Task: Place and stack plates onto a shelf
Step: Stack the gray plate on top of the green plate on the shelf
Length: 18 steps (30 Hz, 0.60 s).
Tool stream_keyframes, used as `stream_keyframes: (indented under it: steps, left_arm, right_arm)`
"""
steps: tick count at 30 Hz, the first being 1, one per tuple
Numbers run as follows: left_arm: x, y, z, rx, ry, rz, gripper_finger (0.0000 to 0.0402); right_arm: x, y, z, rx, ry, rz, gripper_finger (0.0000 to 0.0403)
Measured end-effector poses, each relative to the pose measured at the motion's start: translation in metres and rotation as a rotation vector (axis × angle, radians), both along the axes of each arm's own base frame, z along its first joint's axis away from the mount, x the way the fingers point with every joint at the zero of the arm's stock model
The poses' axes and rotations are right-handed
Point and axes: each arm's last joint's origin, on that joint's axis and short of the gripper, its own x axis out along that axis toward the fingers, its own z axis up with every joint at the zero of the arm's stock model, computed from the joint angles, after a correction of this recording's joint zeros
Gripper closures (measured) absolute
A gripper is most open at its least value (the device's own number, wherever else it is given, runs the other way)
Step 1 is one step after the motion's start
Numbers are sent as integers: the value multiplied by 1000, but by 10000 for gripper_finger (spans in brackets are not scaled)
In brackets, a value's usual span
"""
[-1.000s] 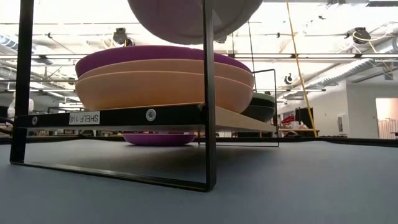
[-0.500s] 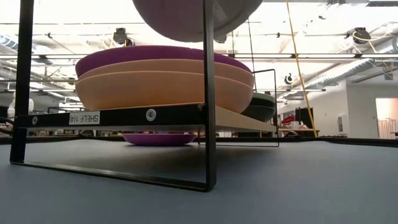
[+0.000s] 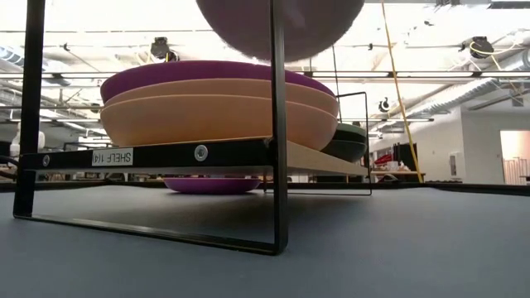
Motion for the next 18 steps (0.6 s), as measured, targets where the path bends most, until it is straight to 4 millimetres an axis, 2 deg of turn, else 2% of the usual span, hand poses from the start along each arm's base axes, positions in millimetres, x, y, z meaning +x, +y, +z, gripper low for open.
stream_keyframes:
  steps: [5, 9, 12, 18]
  left_arm:
    - [6, -4, 6, -33, -88, 19, 230]
    - [8, -4, 12, -66, -144, 55, 180]
    - [7, -1, 17, -87, -174, 154, 161]
    - [-4, 10, 34, -140, -238, 379, 157]
  right_arm:
    - [2, -1, 0, 0, -14, -7, 400]
    - [2, 0, 0, 10, -12, -27, 401]
    - [2, -2, 0, -11, -17, -82, 402]
    - [2, -4, -3, -29, -11, -167, 402]
